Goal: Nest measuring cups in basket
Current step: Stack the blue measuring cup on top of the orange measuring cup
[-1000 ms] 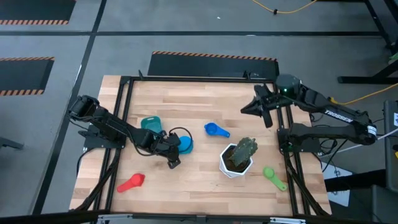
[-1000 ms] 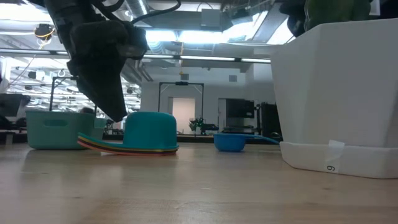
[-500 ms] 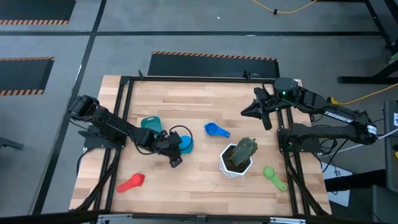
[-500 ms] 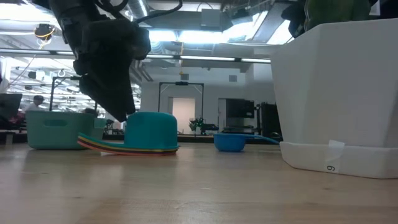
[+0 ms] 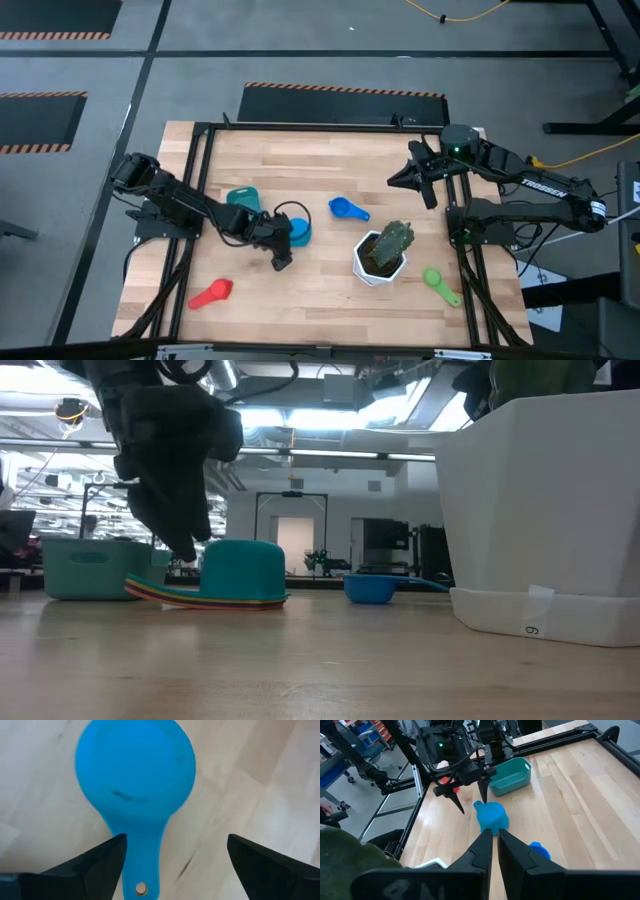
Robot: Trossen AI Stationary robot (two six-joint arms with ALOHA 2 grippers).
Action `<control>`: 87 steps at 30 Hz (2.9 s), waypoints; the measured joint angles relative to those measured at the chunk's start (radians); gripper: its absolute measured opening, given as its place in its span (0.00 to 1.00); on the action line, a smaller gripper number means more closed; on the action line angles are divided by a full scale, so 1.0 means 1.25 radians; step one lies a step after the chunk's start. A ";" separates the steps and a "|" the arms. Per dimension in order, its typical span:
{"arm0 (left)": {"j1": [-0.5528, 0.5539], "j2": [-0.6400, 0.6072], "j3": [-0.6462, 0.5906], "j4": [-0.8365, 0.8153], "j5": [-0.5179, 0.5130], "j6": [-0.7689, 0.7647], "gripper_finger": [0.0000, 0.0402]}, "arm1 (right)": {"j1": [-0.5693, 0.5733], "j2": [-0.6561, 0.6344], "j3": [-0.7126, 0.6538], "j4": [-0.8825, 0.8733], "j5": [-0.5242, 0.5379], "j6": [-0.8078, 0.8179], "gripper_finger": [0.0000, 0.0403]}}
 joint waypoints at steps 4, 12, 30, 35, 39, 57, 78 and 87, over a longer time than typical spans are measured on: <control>0.013 0.000 0.016 -0.023 0.046 0.045 0.84 | 0.000 0.000 0.000 0.000 0.000 0.000 0.08; 0.060 0.000 0.097 -0.192 0.070 0.081 0.84 | 0.000 0.000 0.000 -0.001 0.000 0.000 0.08; 0.077 0.003 0.132 -0.289 0.102 0.088 0.84 | 0.000 0.001 0.000 -0.001 0.000 -0.001 0.08; 0.077 0.003 0.132 -0.287 0.151 0.151 0.84 | 0.000 0.001 0.000 -0.001 0.000 -0.001 0.08; 0.083 0.003 0.157 -0.290 0.151 0.189 0.84 | 0.000 0.001 0.000 -0.001 0.000 -0.002 0.08; 0.103 0.099 0.216 -0.355 0.103 0.243 0.84 | 0.000 0.001 0.000 -0.001 0.000 -0.002 0.08; 0.063 0.229 0.215 -0.361 0.062 0.241 0.84 | 0.000 0.001 0.000 -0.005 0.000 -0.002 0.08; 0.064 0.275 0.220 -0.363 0.097 0.241 0.84 | 0.000 0.001 0.000 -0.008 0.000 -0.002 0.08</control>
